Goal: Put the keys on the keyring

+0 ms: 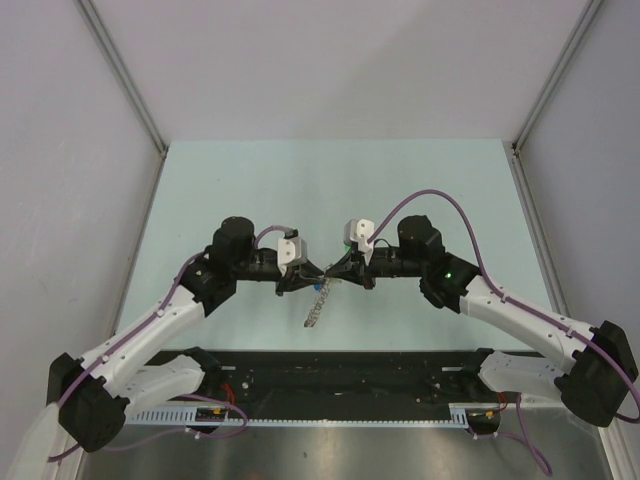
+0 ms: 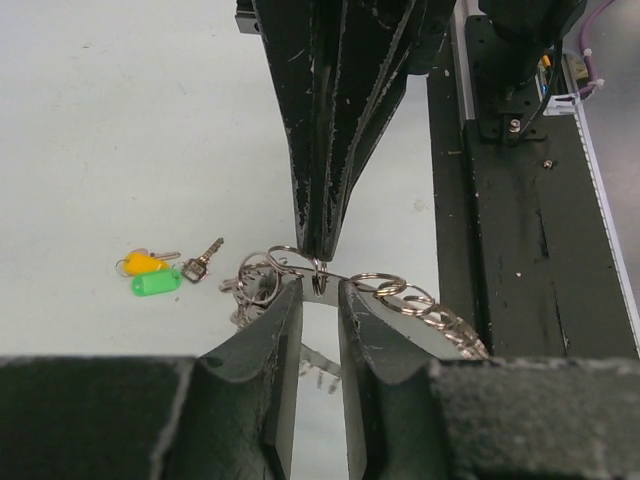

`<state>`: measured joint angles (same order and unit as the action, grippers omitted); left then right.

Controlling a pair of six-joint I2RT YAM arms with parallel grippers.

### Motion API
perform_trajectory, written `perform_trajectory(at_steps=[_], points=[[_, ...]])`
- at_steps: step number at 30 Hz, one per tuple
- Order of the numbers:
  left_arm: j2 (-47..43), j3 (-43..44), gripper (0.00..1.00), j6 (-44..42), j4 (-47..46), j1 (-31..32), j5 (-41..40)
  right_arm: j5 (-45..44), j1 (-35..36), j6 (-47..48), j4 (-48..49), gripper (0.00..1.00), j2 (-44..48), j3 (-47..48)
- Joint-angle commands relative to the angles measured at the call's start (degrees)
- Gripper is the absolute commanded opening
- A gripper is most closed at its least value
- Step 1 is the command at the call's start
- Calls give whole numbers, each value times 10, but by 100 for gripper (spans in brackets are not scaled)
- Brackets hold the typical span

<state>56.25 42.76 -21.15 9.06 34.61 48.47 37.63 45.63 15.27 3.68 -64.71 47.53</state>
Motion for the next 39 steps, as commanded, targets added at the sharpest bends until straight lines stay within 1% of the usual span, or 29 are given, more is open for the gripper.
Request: perform_trajectory(at_steps=[1,8,11,15,20,21,22,23,24,25,26,27,28,29,31,34,39], points=[[5,14,20,1,-16,8,22,14,1,6,33,0,6,25],[8,16,12,5,-18,16,18,13,7,8,28,0,5,26],[4,8,9,17,-36,17,19,12,10,12,22,0,4,26],[3,-2,1,31,-59,18,22,10,15,15,15,0,3,27],[5,-12,0,49,-81,20,24,5,16,12,10,0,5,29],[3,-15,0,54,-88,20,24,3,15,8,8,1,10,30],[-1,-28,0,68,-122,20,24,-3,14,3,8,7,15,30],[-11,-37,0,77,-141,20,25,-13,10,-9,7,13,21,29],[-16,-47,0,87,-162,20,25,-19,7,-17,7,27,36,30],[-20,-67,1,107,-204,20,26,-26,-1,-25,6,32,44,29],[-25,-76,0,115,-221,20,26,-41,-7,-33,2,36,55,30],[-28,-83,0,126,-238,20,25,-47,-11,-43,-1,45,64,30],[-29,-95,0,145,-270,21,25,-54,-19,-47,-10,46,82,29],[-30,-101,0,156,-286,20,25,-72,-24,-52,-16,47,90,28],[-28,-115,0,178,-327,20,25,-82,-26,-55,-30,47,107,28],[-27,-125,0,192,-359,21,22,-89,-28,-54,-66,46,113,27],[-29,-137,0,208,-401,20,19,-84,-26,-52,-68,43,107,7]])
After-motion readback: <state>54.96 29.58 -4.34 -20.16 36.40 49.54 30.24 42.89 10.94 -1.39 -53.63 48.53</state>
